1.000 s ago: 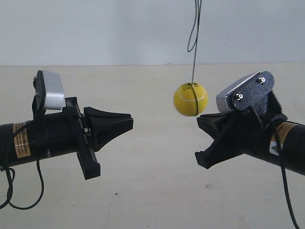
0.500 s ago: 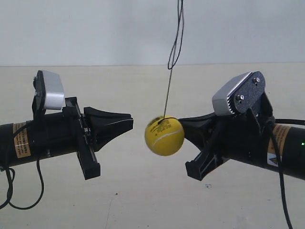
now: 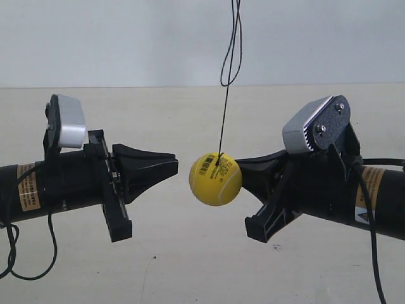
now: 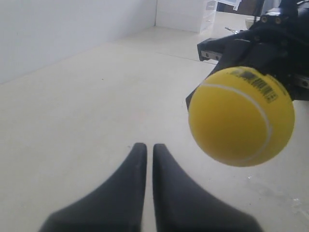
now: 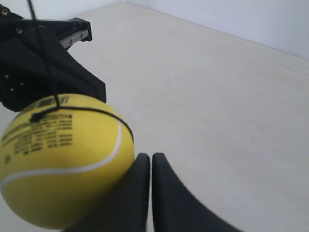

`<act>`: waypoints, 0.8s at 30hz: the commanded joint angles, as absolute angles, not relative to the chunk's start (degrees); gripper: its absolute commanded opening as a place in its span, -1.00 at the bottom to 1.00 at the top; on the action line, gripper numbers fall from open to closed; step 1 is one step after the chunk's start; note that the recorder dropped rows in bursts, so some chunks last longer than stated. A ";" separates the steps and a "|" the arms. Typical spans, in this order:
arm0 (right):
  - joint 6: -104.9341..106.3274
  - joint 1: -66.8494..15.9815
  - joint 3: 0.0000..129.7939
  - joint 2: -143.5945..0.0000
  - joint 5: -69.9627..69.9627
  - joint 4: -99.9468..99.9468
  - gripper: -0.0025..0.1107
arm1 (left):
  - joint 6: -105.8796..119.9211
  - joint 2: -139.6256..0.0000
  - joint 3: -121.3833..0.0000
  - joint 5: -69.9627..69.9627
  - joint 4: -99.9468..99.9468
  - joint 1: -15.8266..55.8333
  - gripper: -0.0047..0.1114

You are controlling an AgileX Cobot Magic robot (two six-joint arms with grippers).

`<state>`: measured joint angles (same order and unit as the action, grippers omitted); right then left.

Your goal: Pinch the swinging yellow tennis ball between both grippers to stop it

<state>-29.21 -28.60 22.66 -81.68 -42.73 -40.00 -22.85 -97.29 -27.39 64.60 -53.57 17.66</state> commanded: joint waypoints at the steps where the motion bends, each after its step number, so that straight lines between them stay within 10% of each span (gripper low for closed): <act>1: -29.48 -28.69 22.91 -81.66 -43.18 -40.41 -0.96 | -22.83 -97.41 -27.69 65.12 -53.83 17.96 -0.84; 24: -29.13 -28.57 22.91 -77.92 -40.92 -39.14 -0.96 | -20.11 -97.41 -27.69 69.96 -48.47 17.96 -0.84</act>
